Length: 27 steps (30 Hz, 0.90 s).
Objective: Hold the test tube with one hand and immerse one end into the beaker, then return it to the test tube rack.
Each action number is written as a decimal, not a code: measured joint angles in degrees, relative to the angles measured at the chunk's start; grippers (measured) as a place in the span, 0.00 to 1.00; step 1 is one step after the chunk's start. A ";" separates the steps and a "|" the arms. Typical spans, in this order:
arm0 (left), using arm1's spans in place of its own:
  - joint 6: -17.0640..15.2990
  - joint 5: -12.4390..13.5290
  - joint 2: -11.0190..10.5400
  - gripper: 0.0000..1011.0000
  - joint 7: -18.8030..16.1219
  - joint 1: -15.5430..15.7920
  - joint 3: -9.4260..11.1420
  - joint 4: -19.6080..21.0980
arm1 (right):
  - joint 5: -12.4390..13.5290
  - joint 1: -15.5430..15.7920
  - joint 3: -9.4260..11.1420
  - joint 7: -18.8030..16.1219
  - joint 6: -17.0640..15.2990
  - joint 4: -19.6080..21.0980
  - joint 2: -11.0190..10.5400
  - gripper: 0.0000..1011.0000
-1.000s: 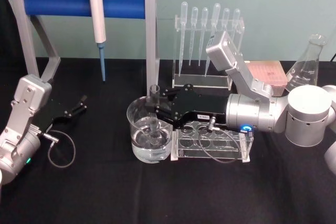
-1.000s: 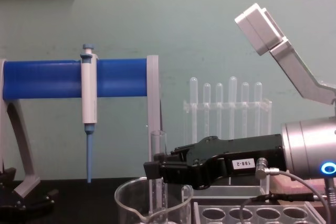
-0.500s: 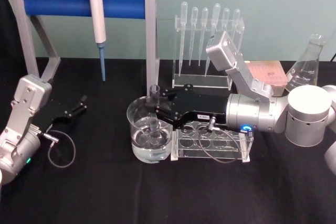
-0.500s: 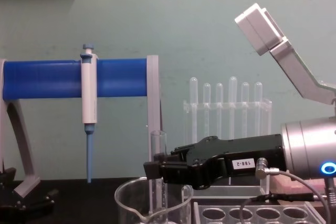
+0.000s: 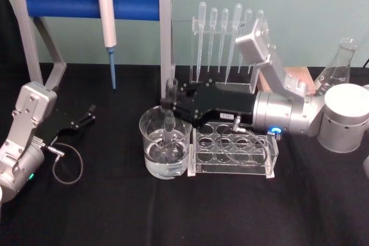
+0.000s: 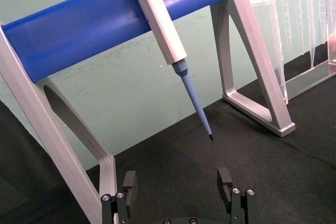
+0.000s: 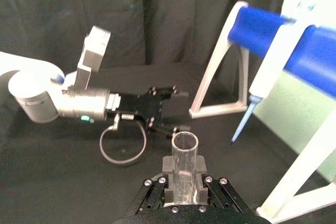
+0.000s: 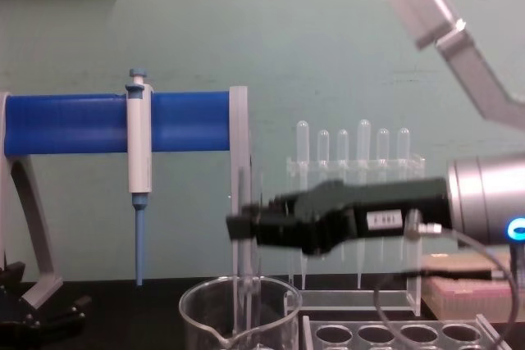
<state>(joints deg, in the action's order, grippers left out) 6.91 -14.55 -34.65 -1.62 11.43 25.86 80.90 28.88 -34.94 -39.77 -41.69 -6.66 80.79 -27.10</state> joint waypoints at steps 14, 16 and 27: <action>0.00 0.00 0.00 0.99 0.00 0.00 0.00 0.00 | 4.00 -1.88 4.83 1.34 -2.82 8.99 -4.17 0.24; 0.00 0.00 0.00 0.99 0.00 0.00 0.00 0.00 | 4.82 -1.93 5.54 1.53 -3.32 10.13 -5.00 0.24; 0.00 0.00 0.00 0.99 0.00 0.00 0.00 0.00 | 9.23 1.36 10.01 1.72 -3.69 16.32 -13.59 0.24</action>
<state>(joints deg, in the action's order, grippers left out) 6.91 -14.55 -34.64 -1.62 11.43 25.86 80.90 38.11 -33.58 -29.75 -39.97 -10.35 97.11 -40.69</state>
